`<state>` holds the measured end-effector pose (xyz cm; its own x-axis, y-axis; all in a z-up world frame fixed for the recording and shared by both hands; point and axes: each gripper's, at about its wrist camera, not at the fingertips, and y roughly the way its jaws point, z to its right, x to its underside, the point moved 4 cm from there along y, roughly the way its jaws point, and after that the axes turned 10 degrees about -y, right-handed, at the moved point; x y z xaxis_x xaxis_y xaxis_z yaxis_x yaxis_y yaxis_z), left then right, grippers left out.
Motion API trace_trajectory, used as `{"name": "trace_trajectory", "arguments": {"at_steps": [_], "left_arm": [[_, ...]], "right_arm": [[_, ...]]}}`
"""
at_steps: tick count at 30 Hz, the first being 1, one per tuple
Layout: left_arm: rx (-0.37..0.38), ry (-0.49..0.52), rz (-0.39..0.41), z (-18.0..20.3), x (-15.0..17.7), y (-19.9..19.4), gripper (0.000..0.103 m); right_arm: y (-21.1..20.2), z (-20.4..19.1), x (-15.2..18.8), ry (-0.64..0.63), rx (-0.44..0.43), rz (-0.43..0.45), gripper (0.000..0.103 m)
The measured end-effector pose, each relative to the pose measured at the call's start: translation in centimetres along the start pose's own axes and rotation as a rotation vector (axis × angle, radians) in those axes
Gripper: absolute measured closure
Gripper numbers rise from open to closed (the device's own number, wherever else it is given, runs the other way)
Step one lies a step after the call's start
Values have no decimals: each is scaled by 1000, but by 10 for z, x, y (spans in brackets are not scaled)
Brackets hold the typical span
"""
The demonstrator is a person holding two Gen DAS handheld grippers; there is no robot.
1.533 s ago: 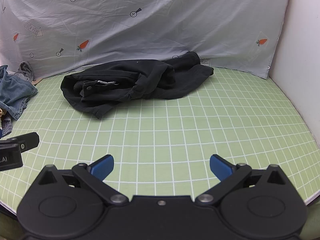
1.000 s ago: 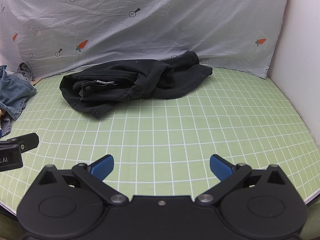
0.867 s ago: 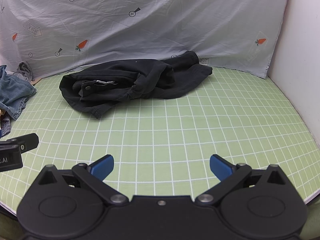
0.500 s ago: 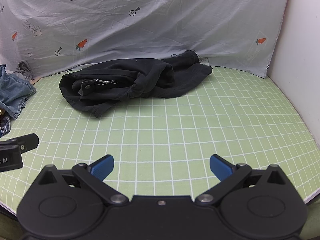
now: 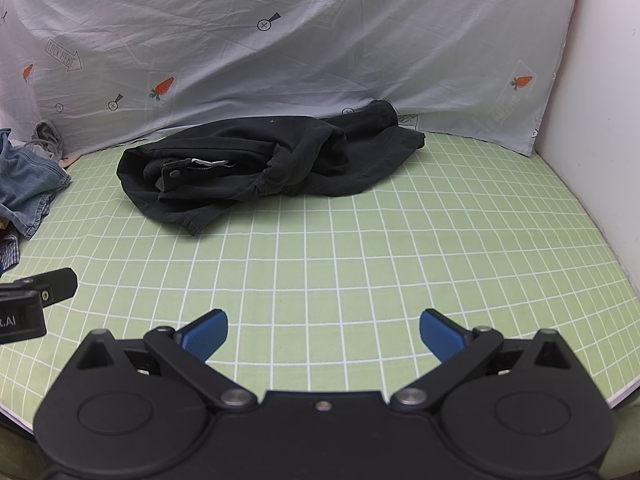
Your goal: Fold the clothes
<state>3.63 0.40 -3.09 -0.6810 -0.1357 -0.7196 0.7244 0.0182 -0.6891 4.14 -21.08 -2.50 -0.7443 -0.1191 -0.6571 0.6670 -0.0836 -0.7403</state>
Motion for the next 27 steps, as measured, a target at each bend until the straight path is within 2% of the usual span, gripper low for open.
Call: {"name": "trace_trajectory", "arguments": {"at_steps": [23,27], "left_arm": [[-2,18,-11,3,-11,21,0],[-23,25,-11,6,-16,29,0]], "right_arm": [[19,2,-12,4,1,-14,0],[26,9,-17,35,-5,-10,0]]}}
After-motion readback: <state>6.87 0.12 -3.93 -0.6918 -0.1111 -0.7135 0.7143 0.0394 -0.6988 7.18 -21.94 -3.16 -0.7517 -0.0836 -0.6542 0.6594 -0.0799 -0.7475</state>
